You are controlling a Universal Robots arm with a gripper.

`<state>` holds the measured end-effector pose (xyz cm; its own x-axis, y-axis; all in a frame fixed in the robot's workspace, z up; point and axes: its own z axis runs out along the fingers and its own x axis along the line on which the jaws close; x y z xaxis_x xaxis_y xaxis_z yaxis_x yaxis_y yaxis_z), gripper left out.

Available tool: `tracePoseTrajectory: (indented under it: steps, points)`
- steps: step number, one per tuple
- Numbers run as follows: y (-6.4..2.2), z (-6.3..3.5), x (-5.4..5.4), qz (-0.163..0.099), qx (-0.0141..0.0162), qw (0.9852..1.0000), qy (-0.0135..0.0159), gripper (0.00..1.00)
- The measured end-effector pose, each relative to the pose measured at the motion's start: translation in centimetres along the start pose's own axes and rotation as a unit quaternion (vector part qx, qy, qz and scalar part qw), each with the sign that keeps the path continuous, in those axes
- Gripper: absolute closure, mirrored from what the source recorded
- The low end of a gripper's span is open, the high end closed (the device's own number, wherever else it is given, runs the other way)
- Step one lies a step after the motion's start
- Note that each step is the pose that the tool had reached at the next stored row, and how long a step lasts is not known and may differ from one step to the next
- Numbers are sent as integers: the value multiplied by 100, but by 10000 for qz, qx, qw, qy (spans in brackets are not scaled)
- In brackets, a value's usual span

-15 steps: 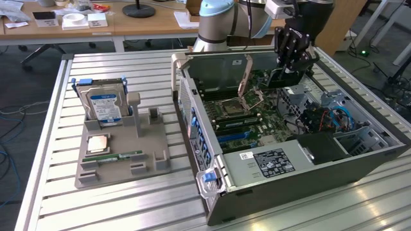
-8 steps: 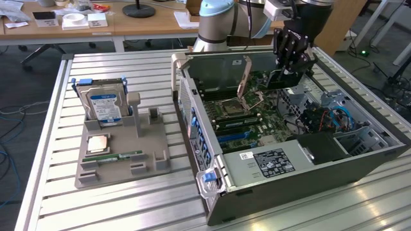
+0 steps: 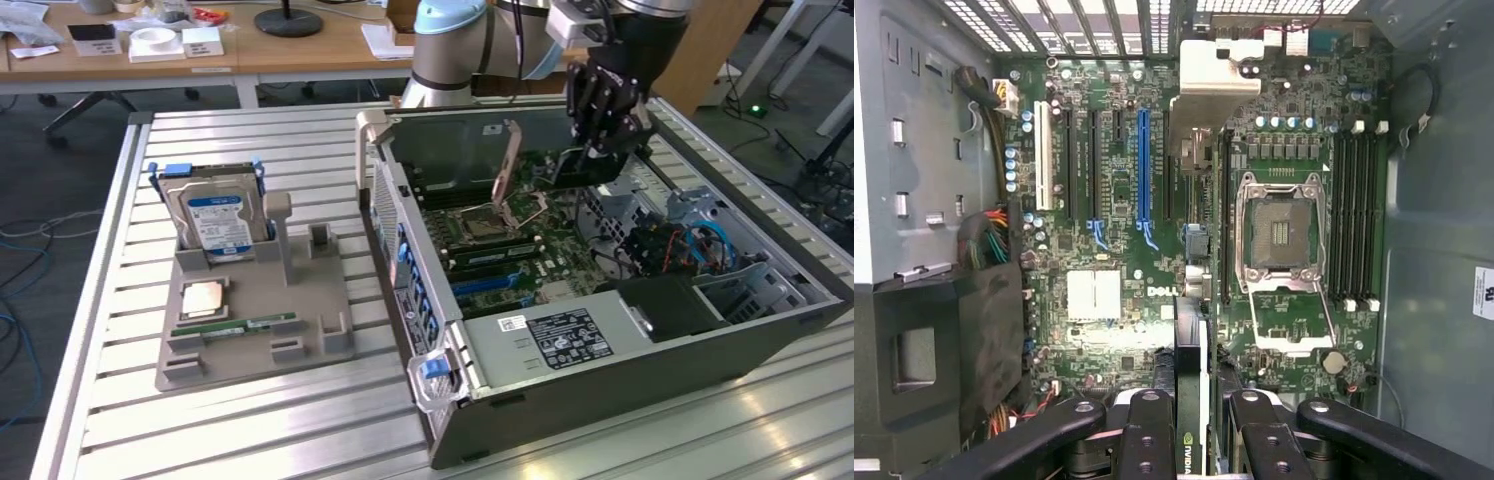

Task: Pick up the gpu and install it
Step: 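Insert the gpu into the slot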

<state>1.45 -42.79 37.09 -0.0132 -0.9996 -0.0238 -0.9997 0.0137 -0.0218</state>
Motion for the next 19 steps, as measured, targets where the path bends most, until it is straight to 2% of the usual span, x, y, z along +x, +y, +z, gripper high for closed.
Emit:
tracePoseTrajectory:
  steps: [11,19]
  points:
    - [11,31,1,1,0,10000,1,74]
    - [91,32,2,0,2,10000,0,74]
